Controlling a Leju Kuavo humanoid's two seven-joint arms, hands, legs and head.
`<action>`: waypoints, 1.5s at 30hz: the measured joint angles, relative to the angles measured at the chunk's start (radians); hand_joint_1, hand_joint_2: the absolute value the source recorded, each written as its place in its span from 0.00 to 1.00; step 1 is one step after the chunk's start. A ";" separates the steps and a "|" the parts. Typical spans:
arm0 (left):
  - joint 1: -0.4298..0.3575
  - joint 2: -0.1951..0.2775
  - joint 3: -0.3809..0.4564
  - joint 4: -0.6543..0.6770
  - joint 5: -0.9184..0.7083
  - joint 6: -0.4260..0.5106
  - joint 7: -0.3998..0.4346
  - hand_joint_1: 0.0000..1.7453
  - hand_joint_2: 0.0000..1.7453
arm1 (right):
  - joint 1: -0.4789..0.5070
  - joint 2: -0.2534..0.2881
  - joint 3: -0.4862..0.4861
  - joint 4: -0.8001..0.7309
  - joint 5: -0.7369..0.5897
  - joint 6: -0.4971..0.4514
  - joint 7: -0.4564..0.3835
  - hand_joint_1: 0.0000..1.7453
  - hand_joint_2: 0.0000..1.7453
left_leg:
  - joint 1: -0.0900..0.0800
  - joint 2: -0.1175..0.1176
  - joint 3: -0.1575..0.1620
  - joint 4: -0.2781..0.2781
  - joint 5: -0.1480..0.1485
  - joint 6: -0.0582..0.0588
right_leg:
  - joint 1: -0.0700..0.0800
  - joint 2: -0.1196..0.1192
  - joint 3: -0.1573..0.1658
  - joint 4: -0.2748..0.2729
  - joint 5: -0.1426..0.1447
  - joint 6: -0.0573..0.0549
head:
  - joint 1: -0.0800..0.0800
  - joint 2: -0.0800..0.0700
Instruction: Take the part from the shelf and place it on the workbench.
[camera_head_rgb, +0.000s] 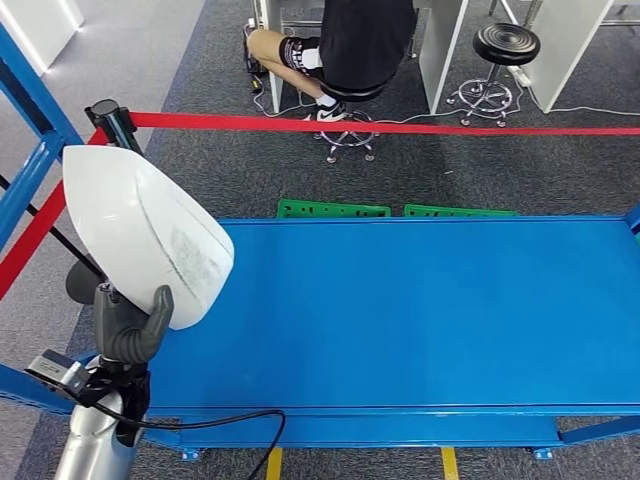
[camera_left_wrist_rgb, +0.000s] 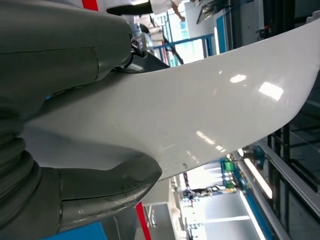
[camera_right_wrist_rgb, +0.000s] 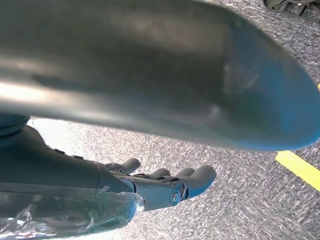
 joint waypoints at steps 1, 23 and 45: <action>0.000 0.000 0.000 0.000 -0.002 0.003 -0.001 1.00 1.00 | 0.000 0.000 0.000 0.000 0.000 0.000 0.000 0.00 0.00 | 0.000 0.000 0.000 0.000 0.000 0.000 | 0.000 0.000 0.000 0.000 0.000 0.000 | 0.000 0.000; 0.028 0.001 0.012 -0.014 -0.011 0.028 -0.003 1.00 1.00 | 0.003 0.002 -0.014 0.000 -0.010 -0.006 0.003 0.00 0.00 | 0.007 0.010 0.000 -0.002 0.002 0.023 | -0.005 -0.007 -0.082 0.262 -0.138 0.031 | 0.003 0.000; -0.010 -0.007 0.015 -0.005 0.007 0.025 -0.003 1.00 1.00 | -0.003 0.005 -0.071 -0.003 -0.073 -0.067 0.025 0.00 0.00 | 0.044 0.024 0.135 0.006 -0.127 -0.047 | -0.016 -0.017 -0.076 0.007 0.094 0.028 | -0.007 0.000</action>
